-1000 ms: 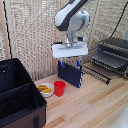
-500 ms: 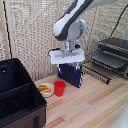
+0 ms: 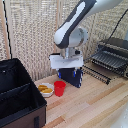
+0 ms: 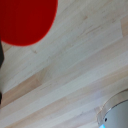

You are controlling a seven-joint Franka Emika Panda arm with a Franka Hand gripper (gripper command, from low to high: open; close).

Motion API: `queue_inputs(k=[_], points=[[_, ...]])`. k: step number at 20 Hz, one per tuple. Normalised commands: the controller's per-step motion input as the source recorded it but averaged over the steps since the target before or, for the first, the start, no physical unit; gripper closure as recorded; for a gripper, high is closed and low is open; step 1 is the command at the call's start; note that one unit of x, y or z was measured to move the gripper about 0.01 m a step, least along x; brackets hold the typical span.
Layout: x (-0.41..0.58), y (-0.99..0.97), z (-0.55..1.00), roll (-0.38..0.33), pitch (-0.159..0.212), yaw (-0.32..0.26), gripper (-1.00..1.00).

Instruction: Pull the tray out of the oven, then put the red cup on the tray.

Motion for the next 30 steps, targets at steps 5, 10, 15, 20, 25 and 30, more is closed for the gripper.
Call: queue_inputs(k=[5, 10, 15, 20, 25, 30], points=[[-0.137, 0.00, -0.35, -0.111, -0.008, 0.093, -1.00], [-0.167, 0.00, -0.24, -0.081, -0.004, 0.091, 1.00], [-0.021, 0.01, -0.01, 0.005, 0.000, 0.008, 1.00], [-0.011, 0.00, -0.01, 0.000, -0.002, 0.017, 1.00], [0.000, 0.00, 0.00, 0.000, -0.004, 0.047, 1.00], [-0.011, 0.00, -0.01, 0.000, -0.049, 0.000, 1.00]])
